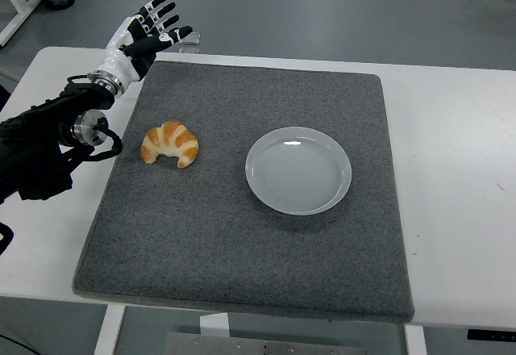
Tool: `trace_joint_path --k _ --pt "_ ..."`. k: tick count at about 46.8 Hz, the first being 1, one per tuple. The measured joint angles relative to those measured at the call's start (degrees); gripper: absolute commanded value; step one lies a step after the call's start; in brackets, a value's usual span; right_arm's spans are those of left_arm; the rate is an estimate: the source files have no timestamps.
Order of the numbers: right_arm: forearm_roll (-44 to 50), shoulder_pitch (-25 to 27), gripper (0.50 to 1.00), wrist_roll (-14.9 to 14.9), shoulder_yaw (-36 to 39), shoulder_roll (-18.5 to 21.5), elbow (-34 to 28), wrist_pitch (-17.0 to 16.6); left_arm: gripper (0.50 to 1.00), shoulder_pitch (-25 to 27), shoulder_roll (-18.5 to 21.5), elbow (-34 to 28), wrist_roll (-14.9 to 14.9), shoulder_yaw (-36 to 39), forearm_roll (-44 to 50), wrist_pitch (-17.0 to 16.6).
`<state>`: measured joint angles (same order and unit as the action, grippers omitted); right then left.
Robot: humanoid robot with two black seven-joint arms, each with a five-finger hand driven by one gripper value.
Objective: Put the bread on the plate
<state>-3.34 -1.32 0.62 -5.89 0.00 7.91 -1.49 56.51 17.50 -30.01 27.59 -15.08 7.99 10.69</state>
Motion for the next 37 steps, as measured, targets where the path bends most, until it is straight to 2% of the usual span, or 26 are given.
trace_joint_path --k 22,37 --pt "0.0 0.0 0.952 0.0 0.0 0.0 0.0 0.0 0.992 0.2 0.2 0.3 0.0 0.1 0.0 0.0" --pt "0.0 0.0 0.952 0.0 0.0 0.0 0.0 0.0 0.992 0.4 2.1 -0.6 -0.1 1.0 -0.1 0.7"
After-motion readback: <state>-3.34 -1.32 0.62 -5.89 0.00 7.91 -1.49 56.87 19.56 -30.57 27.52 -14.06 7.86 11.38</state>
